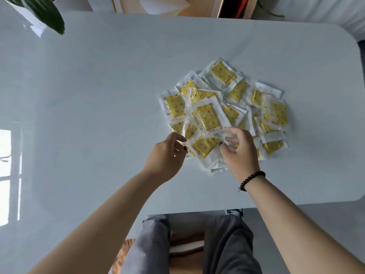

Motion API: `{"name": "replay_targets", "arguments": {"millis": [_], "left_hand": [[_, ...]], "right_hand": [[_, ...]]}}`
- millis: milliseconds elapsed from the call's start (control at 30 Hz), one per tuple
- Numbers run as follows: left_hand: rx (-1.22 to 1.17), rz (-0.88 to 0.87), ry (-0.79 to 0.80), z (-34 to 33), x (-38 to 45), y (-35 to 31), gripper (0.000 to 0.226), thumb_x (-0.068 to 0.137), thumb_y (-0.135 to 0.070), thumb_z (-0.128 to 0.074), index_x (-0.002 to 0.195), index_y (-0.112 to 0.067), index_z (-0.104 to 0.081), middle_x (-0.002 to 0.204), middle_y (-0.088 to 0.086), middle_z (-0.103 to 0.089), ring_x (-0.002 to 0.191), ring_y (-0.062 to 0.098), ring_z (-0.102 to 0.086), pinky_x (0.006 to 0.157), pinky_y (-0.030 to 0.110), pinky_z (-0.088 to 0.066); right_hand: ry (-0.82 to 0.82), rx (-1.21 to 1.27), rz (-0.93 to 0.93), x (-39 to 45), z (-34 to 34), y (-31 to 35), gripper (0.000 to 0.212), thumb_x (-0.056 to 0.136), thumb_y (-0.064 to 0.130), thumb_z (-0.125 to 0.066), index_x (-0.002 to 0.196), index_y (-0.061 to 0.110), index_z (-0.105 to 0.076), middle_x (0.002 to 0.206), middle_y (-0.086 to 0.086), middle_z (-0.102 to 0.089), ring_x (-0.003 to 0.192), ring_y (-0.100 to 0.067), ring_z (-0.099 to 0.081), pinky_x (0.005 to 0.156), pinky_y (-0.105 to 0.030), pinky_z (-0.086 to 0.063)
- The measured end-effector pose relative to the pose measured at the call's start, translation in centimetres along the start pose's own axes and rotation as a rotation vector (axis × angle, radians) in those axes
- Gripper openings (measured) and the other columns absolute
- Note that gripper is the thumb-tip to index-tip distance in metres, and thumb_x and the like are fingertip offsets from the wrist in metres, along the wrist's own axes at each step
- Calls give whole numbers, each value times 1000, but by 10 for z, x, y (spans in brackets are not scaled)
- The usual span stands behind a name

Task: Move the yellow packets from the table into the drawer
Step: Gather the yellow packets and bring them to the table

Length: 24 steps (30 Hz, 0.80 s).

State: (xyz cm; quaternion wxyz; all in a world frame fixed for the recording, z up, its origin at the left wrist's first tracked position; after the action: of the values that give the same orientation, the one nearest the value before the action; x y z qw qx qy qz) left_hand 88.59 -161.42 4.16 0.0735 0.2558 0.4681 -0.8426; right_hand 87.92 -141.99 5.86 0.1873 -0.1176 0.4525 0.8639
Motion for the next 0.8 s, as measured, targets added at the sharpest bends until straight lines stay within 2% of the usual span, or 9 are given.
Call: {"name": "replay_targets", "arguments": {"millis": [167,300,400,533,600,667,733,800], "left_hand": [[32,27,-35,-38,-16,19,26,91,-11,-47,113,-22,-53,95,-7,-66,90,14,-64,76,33,-54],[93,-4,-146,-77,-26,35,28,91,-9,-49,117,-17,-53,102,-4,-64,96,14,-61,80,36,-54],[156,-65,-206,-108,-34,49,28,91,-11,-52,118,-15,-53,113,-1,-60,103,14,-58,85,40,-53],[231,-91,-234,-141,-44,64,30,91,-9,-52,121,-12,-53,118,5,-56,108,20,-56,86,46,-52],[270,-92,-217,-152,-47,70,30,92,-9,-52,121,-12,-54,118,6,-55,109,23,-56,85,47,-52],[335,-102,-194,-158,-48,75,28,92,-10,-51,119,-13,-55,119,5,-55,111,24,-54,85,42,-51],[417,-154,-195,-161,-47,80,25,91,-9,-52,115,-13,-58,119,4,-56,112,26,-53,80,35,-49],[479,-255,-213,-159,-41,84,24,89,-11,-50,111,-12,-60,114,6,-58,106,30,-56,76,39,-52]], "right_hand": [[22,-15,13,-16,14,-36,34,86,3,-56,118,17,-55,117,8,-44,95,6,-52,83,-17,-43],[103,-53,60,-20,23,-74,34,87,5,-57,119,15,-55,120,4,-45,101,-8,-53,87,-23,-45],[159,-82,122,-22,31,-100,34,85,3,-56,117,14,-56,122,0,-47,101,-12,-54,90,-28,-48],[273,-155,166,-31,44,-130,34,87,5,-55,119,14,-55,125,-1,-45,110,-13,-53,87,-17,-40],[303,-203,208,-33,48,-144,34,87,5,-55,120,14,-54,125,-1,-46,113,-14,-52,90,-18,-38],[310,-250,246,-35,49,-157,34,88,5,-54,121,12,-54,125,-3,-47,115,-16,-50,93,-20,-38],[293,-316,324,-34,44,-170,32,88,5,-54,120,10,-55,123,-5,-48,117,-20,-48,93,-25,-41],[261,-377,465,-29,34,-179,30,85,3,-55,115,6,-57,118,-9,-53,113,-26,-51,88,-36,-49]]}}
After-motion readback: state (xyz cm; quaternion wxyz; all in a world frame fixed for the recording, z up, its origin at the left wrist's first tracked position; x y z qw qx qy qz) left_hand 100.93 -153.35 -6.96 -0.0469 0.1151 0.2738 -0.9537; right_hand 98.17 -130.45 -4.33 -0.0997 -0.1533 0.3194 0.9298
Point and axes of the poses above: each hand's wrist, its own x-axis towards the middle knuckle, its own z-axis out of the back of the hand, y = z × x, the point moved 1 cm from there along x, towards the middle knuckle
